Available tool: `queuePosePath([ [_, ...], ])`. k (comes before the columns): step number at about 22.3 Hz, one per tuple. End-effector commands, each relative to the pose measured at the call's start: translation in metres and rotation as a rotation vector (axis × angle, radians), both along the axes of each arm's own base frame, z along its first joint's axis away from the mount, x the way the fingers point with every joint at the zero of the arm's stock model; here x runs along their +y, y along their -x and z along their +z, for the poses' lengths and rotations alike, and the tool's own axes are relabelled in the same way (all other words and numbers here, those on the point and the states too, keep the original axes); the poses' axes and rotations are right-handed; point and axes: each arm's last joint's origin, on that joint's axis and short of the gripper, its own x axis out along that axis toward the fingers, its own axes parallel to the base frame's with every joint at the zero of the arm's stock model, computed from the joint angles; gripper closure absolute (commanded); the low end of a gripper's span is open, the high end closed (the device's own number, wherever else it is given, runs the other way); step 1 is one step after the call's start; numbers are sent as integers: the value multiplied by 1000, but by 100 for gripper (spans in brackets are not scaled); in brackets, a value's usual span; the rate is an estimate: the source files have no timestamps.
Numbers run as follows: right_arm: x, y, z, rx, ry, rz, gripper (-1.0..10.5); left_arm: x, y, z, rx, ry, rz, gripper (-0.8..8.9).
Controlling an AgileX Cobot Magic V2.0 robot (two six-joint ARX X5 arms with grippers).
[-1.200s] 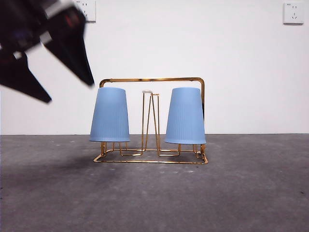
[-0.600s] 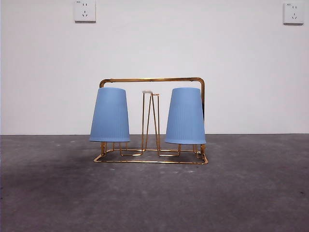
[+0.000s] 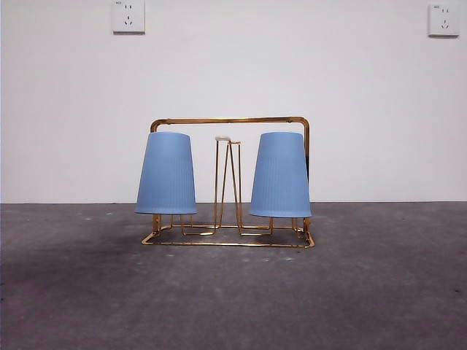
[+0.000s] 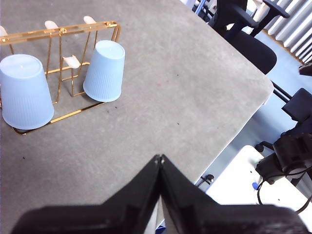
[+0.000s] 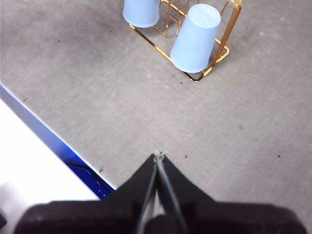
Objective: Pick up cup 1,put cup 1 in the cup rack,pick up cup 2,put cup 2 in the cup rack
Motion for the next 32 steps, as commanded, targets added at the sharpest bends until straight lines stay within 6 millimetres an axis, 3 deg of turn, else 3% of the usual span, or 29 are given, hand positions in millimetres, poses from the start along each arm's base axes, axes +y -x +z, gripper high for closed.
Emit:
queuePosePath([
  [1, 1, -1, -3, 22, 12, -11, 946, 0, 0, 0, -1, 2, -7, 816],
  [8, 1, -2, -3, 25, 14, -14, 946, -2, -3, 0, 6, -2, -7, 816],
  [10, 1, -2, -3, 24, 15, -14, 946, 0, -5, 3, -107, -66, 2, 817],
  [16, 1, -2, -3, 24, 15, -14, 946, -5, -21, 4, -207, -152, 58, 817],
  [19, 1, -2, -3, 25, 15, -14, 946, -3, -35, 12, -350, -236, 274, 817],
  [21, 1, -2, -3, 24, 15, -14, 946, 10, -42, 19, -439, -287, 448, 817],
  [23, 1, -2, -3, 25, 15, -14, 946, 26, -39, 21, -531, -246, 511, 817],
  [27, 2, -2, -3, 25, 15, -14, 946, 49, -24, -5, -696, -182, 580, 817],
  [32, 2, -2, -3, 25, 15, -14, 946, 59, -12, -63, -733, -257, 672, 817],
])
